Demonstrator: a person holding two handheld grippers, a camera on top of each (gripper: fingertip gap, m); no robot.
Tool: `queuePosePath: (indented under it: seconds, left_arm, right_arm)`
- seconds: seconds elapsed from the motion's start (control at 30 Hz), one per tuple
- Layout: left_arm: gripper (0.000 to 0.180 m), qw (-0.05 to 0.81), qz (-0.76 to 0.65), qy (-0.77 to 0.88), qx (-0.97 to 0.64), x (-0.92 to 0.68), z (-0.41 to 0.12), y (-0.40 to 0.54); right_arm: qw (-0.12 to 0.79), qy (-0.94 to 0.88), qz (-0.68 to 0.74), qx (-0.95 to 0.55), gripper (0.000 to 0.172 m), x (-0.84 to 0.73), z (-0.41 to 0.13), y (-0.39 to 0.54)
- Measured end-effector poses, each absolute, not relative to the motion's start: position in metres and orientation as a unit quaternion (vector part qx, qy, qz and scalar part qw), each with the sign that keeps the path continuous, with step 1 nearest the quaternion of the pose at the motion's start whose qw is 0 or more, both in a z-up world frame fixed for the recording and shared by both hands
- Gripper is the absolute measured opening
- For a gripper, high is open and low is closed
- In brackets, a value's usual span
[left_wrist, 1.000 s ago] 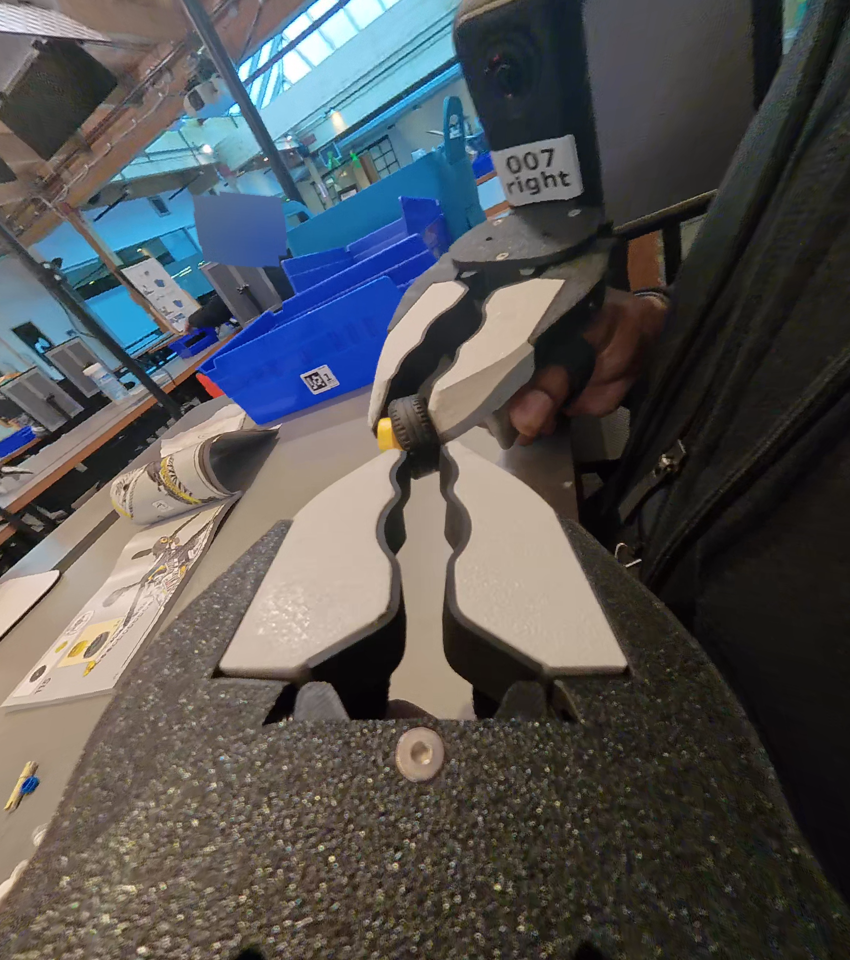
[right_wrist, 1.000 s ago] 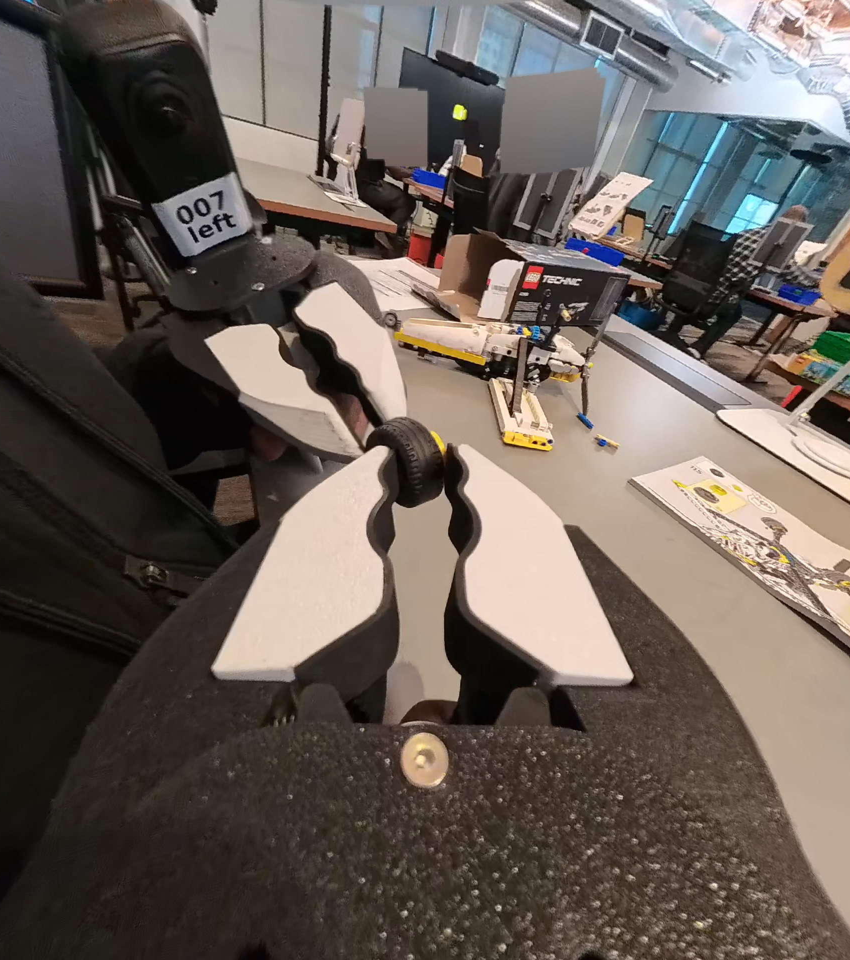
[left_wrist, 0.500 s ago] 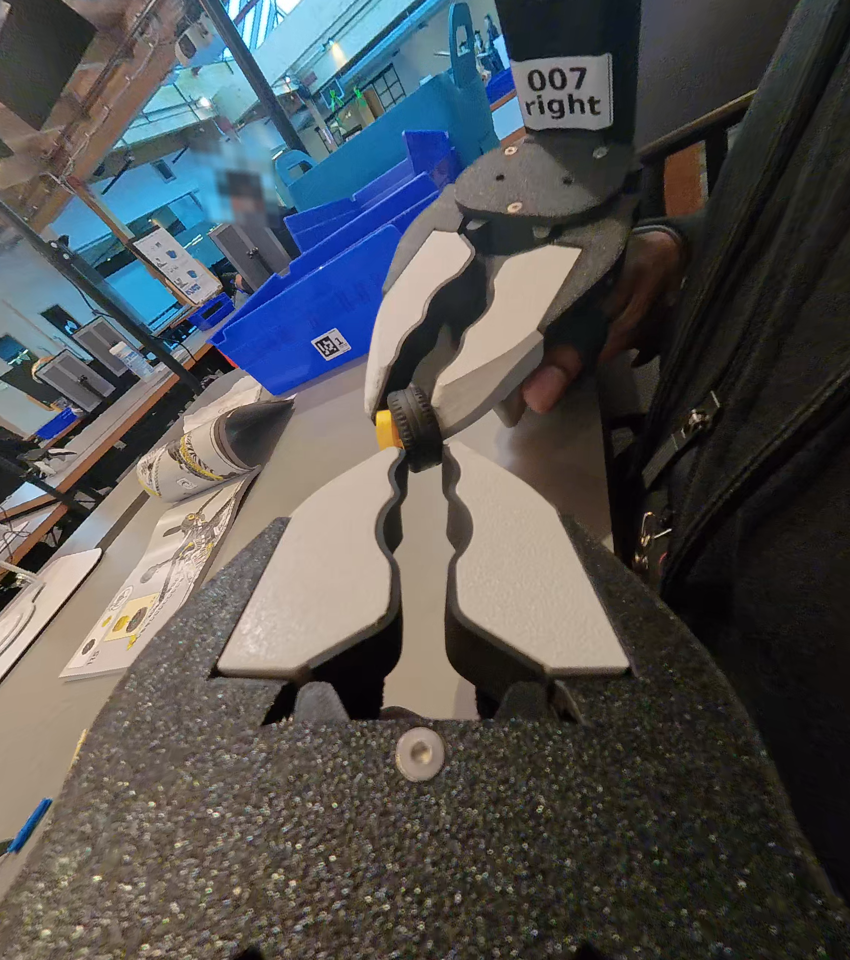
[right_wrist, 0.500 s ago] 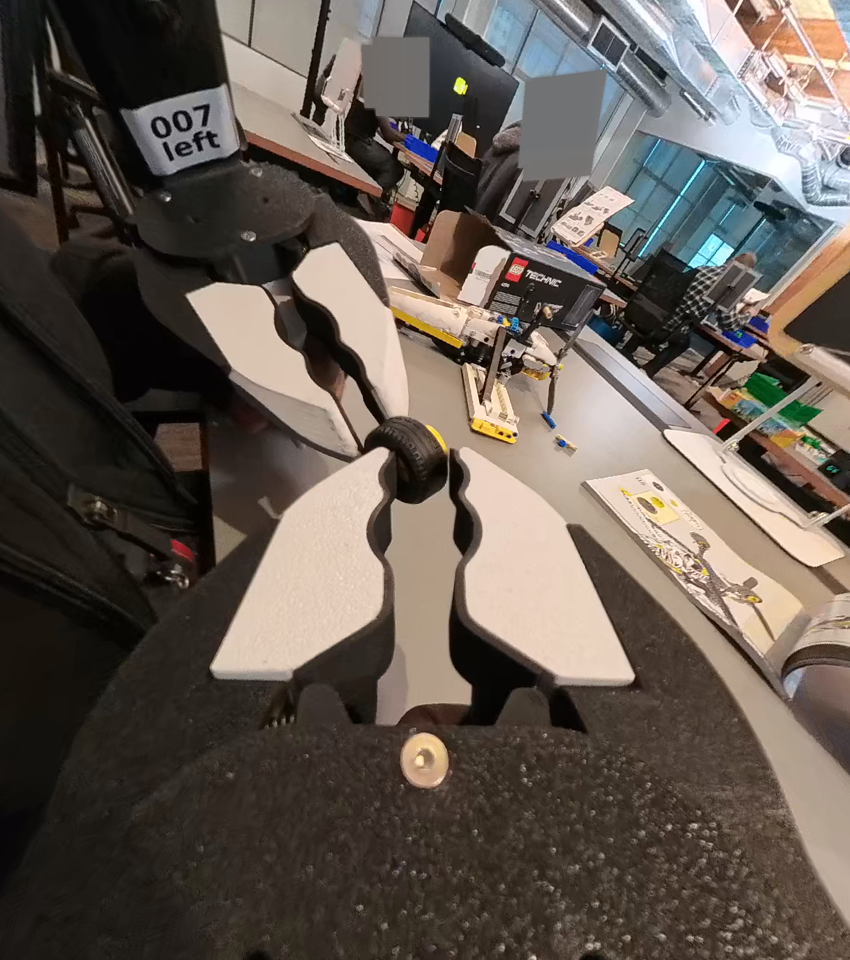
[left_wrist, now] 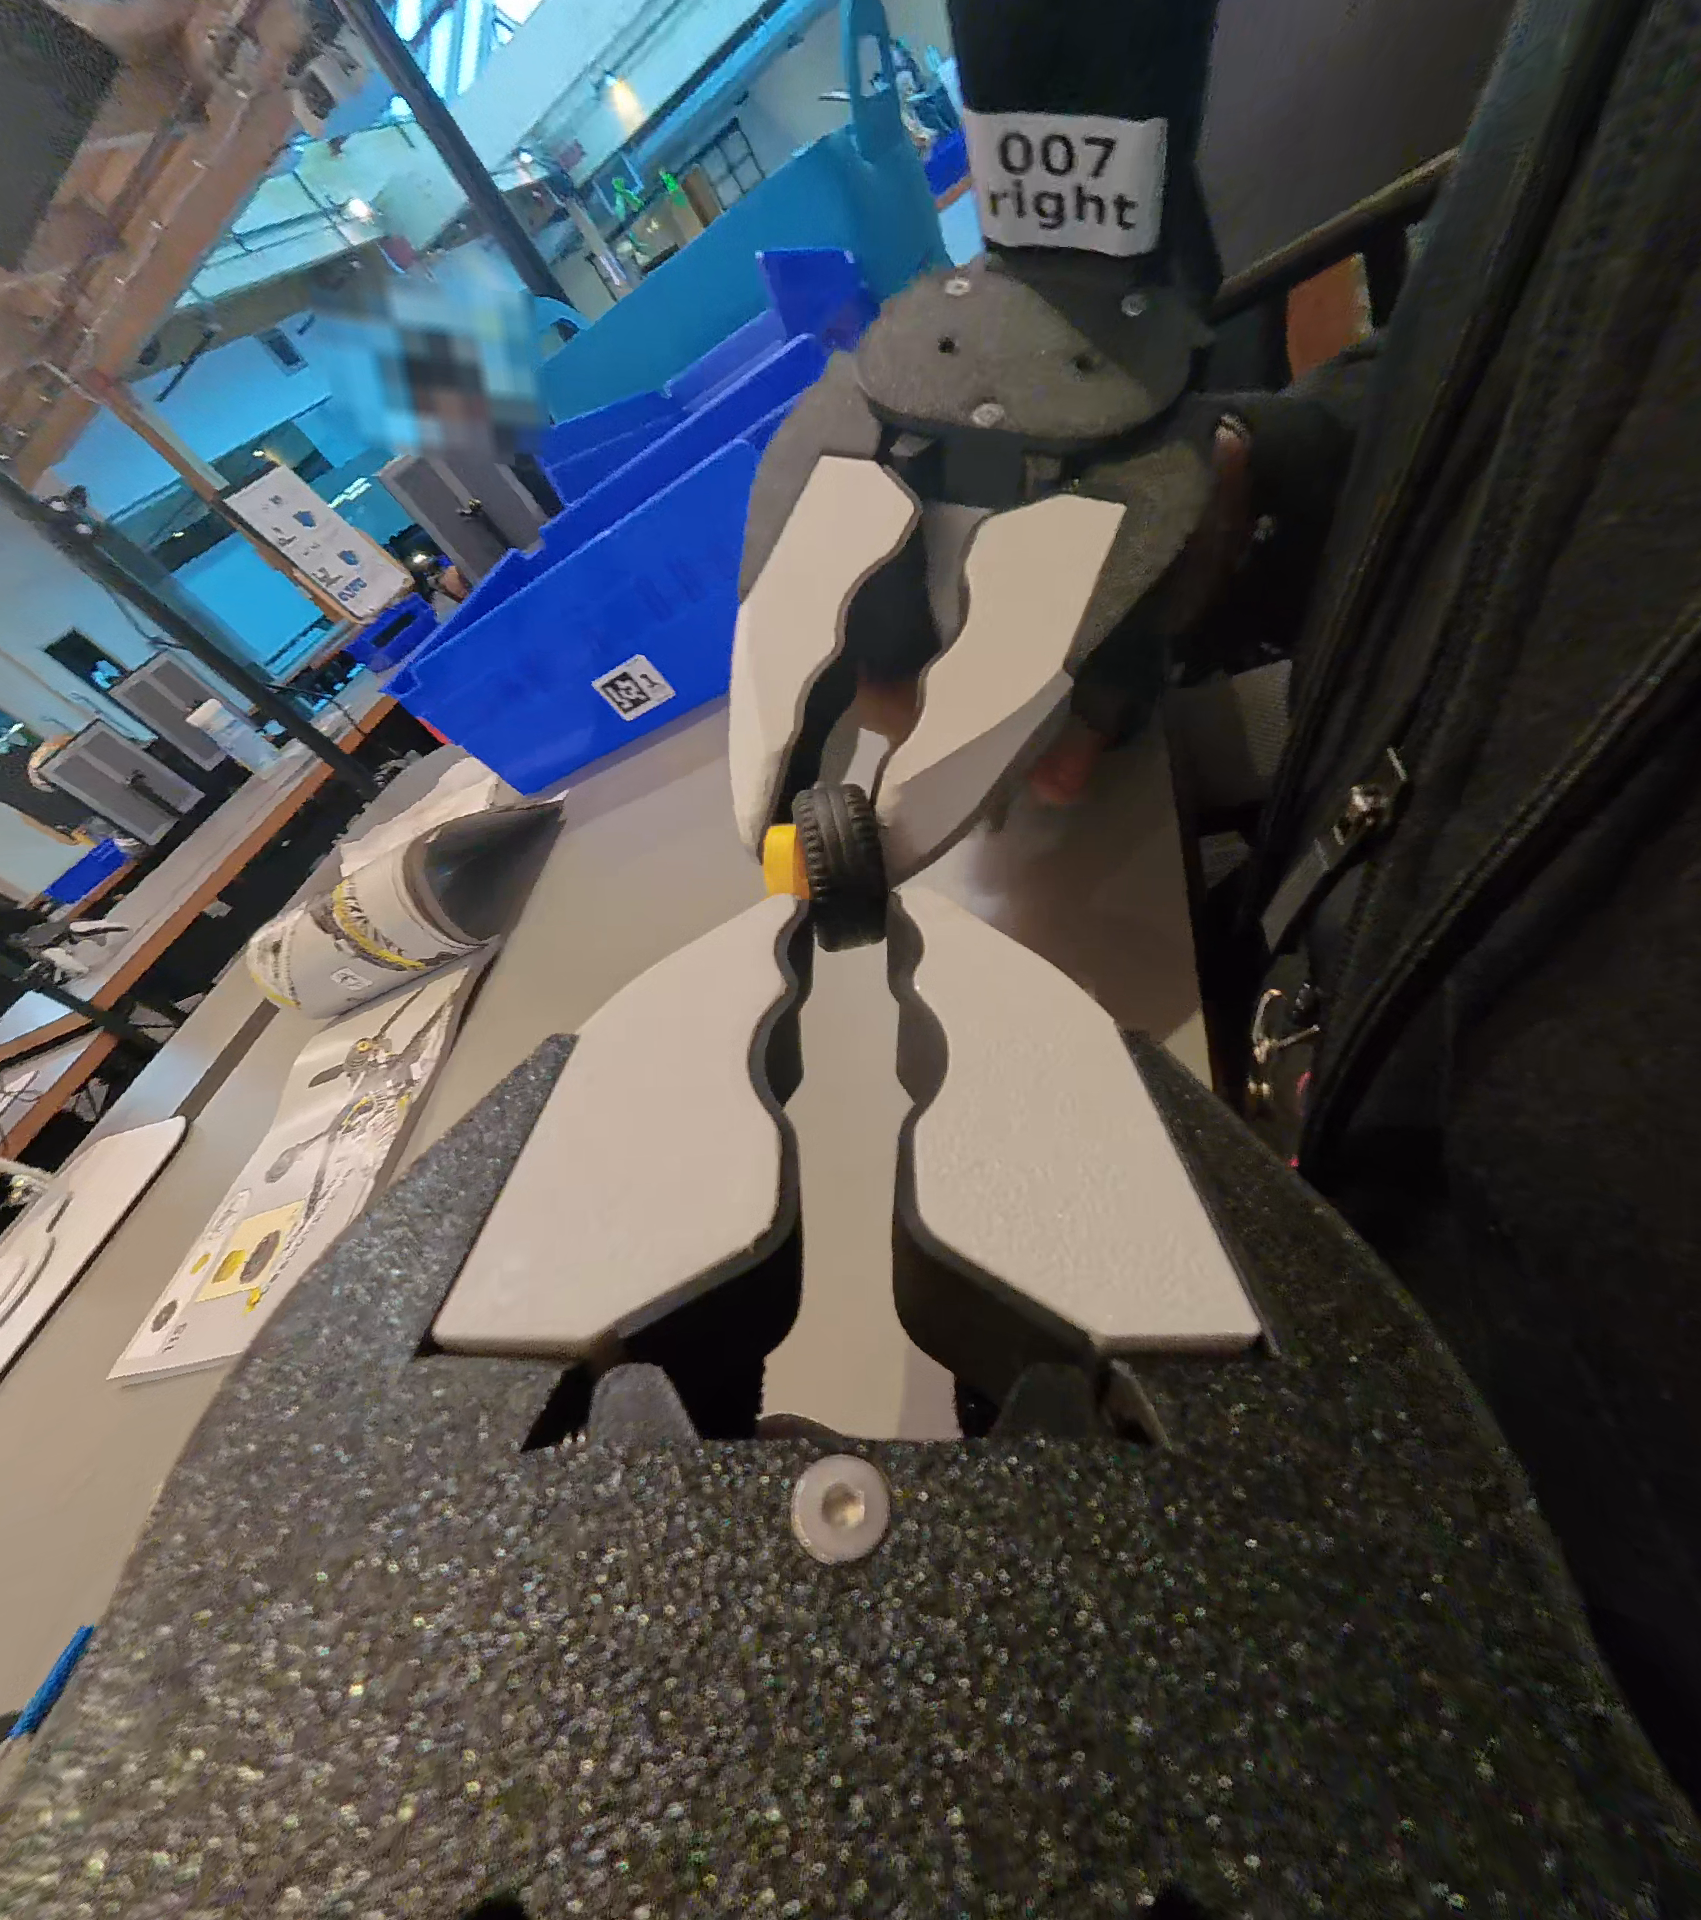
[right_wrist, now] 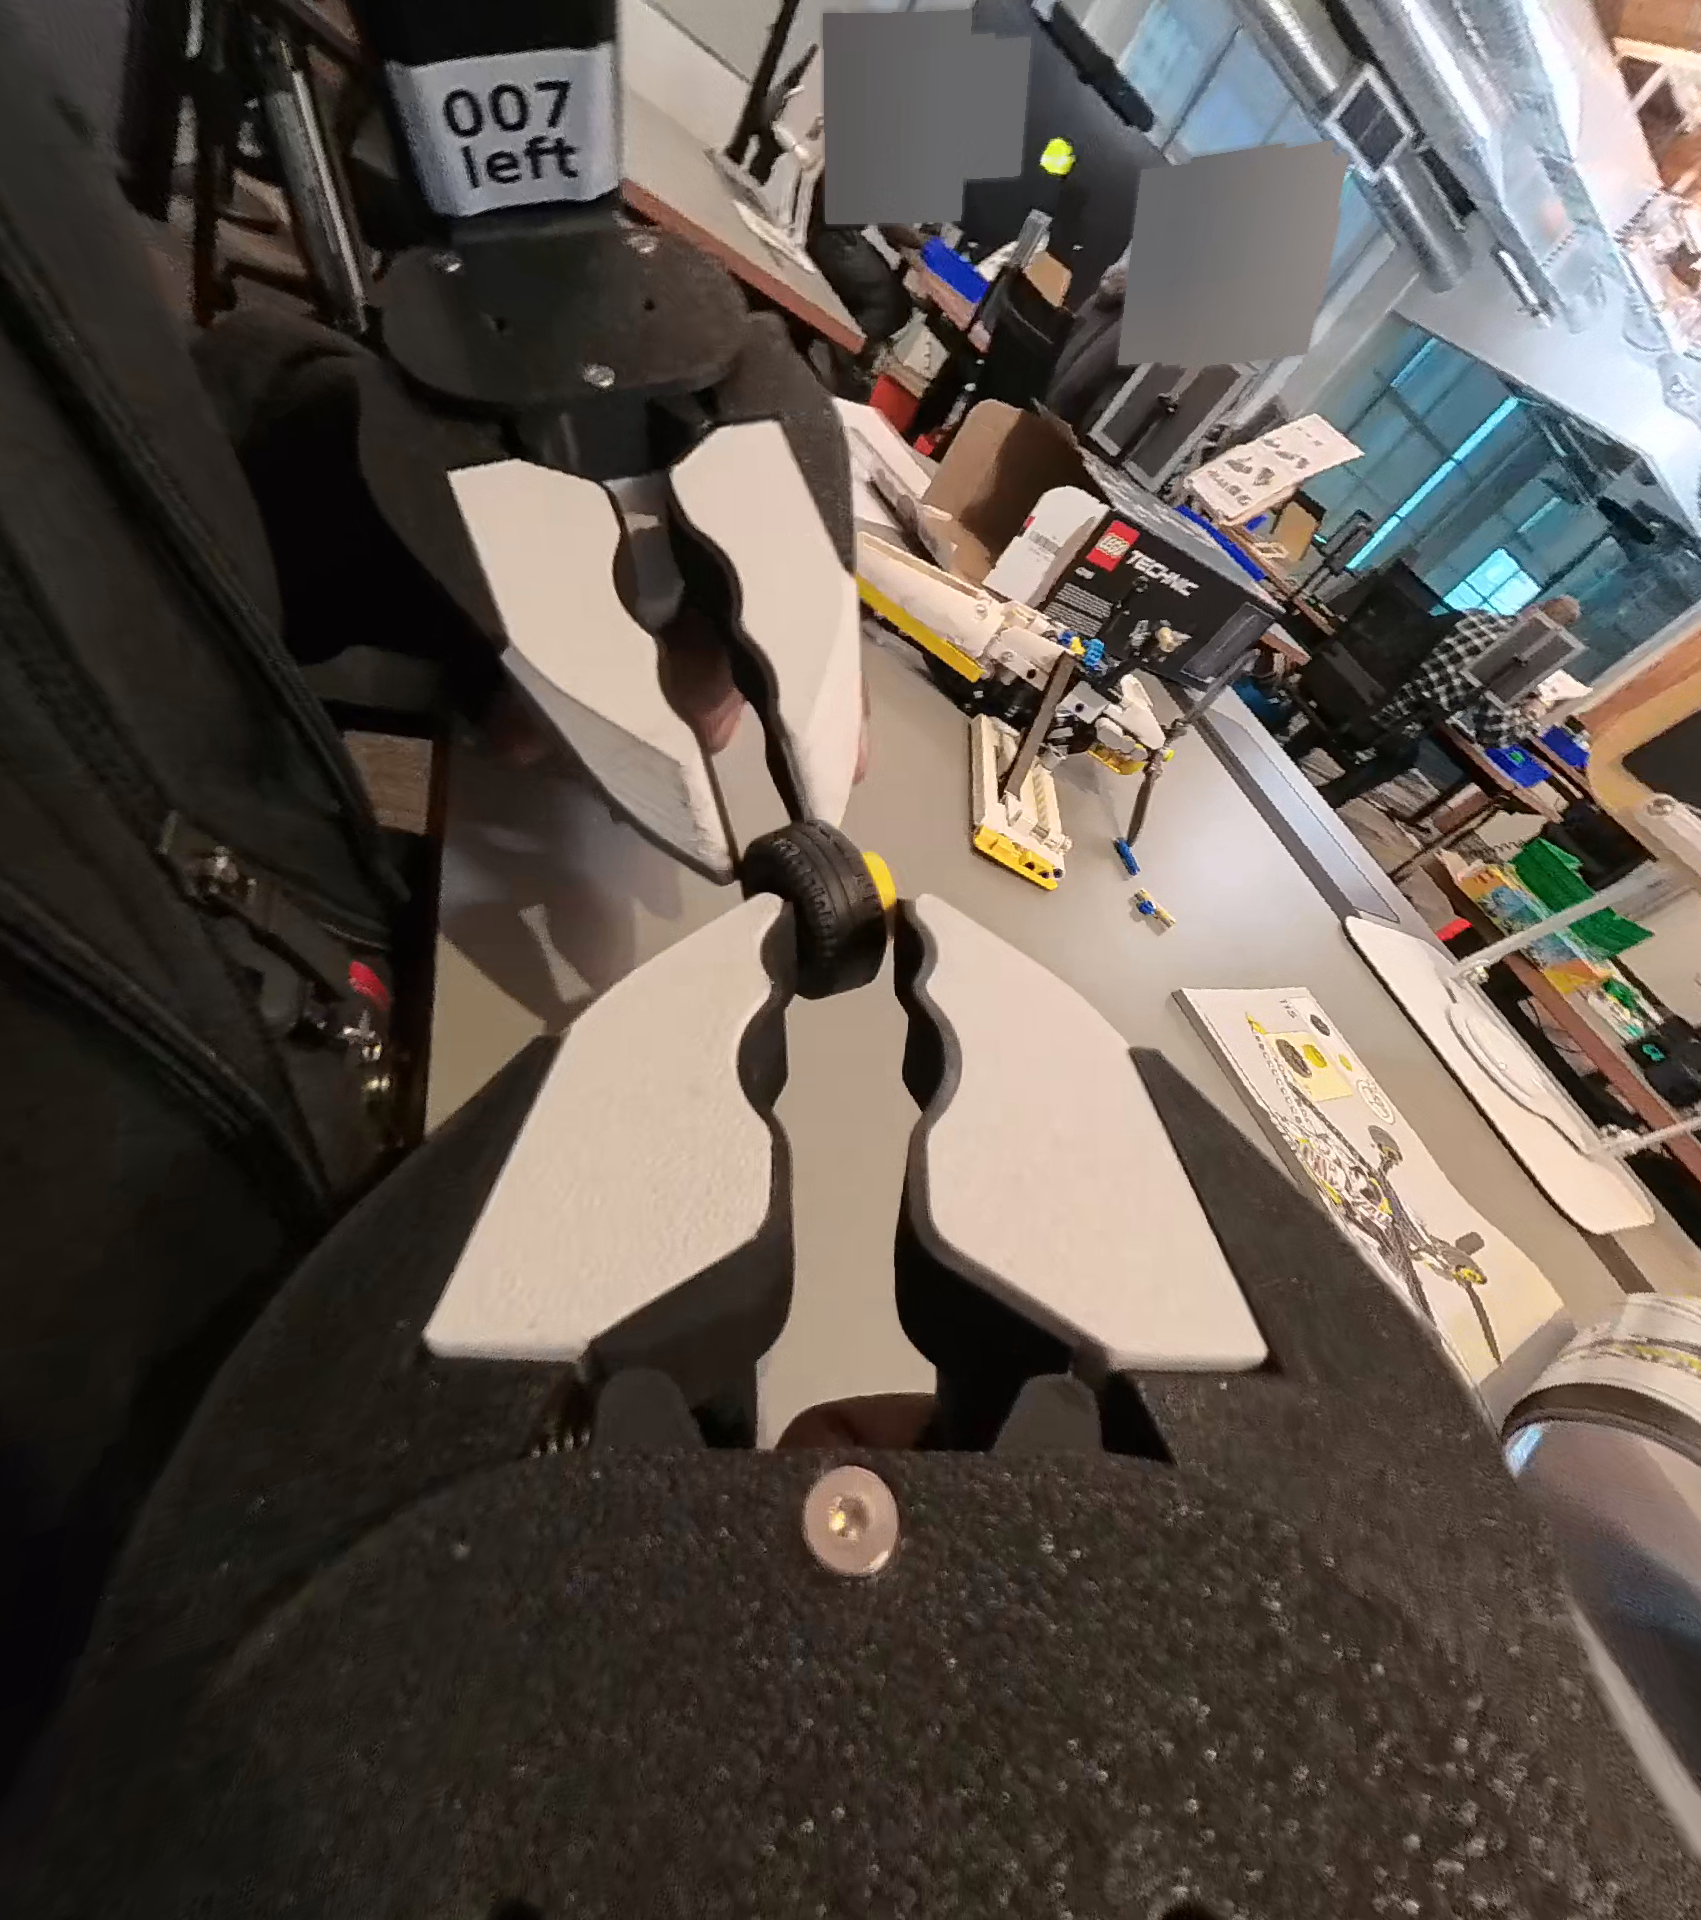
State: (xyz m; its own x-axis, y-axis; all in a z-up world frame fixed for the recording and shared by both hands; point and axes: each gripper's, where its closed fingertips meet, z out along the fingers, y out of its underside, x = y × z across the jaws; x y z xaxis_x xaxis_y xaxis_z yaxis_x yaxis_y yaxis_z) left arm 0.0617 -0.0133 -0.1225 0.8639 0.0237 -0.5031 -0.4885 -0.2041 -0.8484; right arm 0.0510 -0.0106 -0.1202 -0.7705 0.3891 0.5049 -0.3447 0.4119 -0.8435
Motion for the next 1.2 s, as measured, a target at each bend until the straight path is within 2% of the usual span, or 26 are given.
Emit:
queuePosePath:
  seconds: [0.43,1.2]
  left_arm:
    - [0.014,0.603,0.275,0.118,-0.739,0.048,-0.116,-0.009]
    - [0.012,0.603,0.313,0.105,-0.727,0.046,-0.109,-0.005]
  right_arm:
    - [0.372,-0.75,0.54,-0.089,0.017,0.04,-0.115,-0.009]
    - [0.414,-0.711,0.532,-0.201,0.015,0.028,-0.104,-0.002]
